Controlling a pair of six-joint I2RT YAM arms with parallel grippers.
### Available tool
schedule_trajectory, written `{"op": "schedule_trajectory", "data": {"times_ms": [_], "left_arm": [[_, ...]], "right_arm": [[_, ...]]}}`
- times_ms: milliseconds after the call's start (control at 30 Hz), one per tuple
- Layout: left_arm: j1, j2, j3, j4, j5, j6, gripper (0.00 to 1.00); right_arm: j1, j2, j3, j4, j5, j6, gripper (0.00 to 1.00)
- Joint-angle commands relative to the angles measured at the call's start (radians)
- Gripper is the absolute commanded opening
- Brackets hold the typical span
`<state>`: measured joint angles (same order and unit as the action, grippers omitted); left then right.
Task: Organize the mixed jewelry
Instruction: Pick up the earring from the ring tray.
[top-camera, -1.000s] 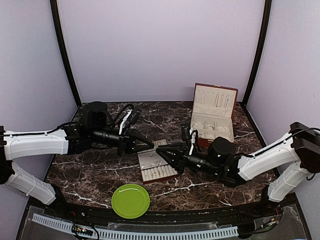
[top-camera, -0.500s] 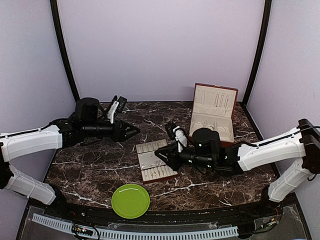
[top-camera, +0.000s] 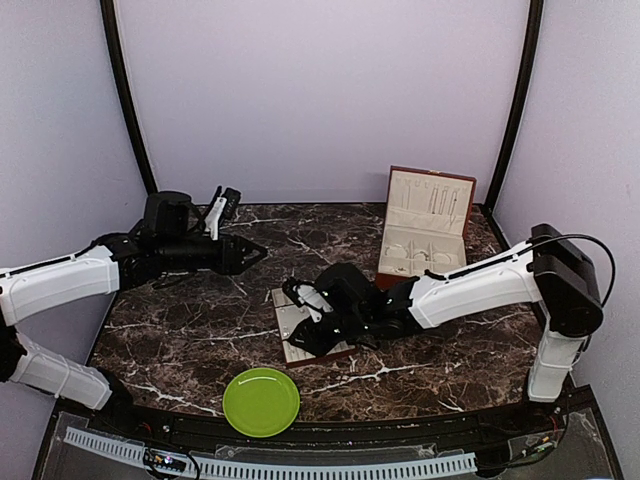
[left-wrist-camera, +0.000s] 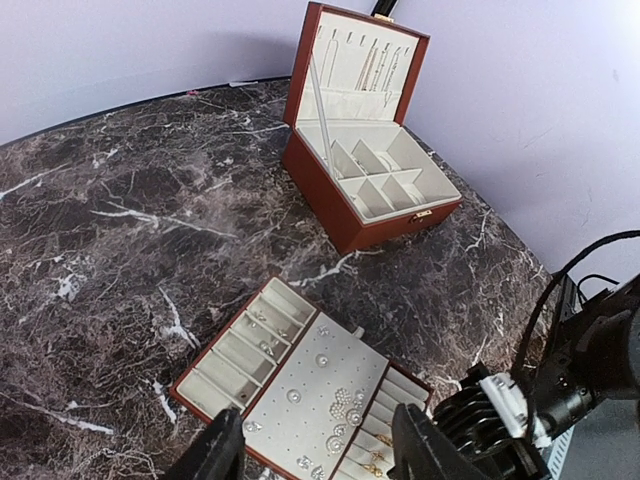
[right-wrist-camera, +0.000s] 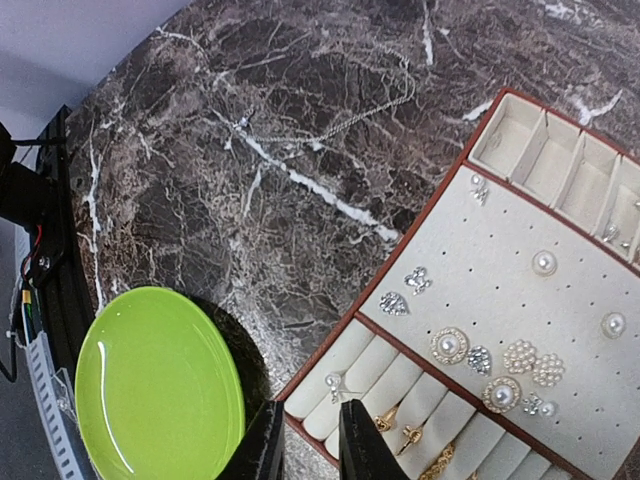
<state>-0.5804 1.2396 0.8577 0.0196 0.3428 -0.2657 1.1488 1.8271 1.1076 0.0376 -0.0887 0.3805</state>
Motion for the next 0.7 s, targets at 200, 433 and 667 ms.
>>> {"op": "schedule_trajectory", "data": {"times_ms": [200,433,667], "left_arm": [[-0.001,-0.018,0.030,-0.015,0.016,0.001,0.53],[-0.001,-0.012,0.030,-0.015,0.026,-0.004,0.53],[-0.001,-0.012,0.032,-0.014,0.033,-0.006,0.53]], "right_arm": [[-0.006,0.105,0.119,-0.140,-0.068,0.014,0.18],[-0.006,0.146,0.161,-0.169,-0.022,0.009,0.16],[-0.006,0.169,0.179,-0.174,-0.002,0.008,0.14]]}}
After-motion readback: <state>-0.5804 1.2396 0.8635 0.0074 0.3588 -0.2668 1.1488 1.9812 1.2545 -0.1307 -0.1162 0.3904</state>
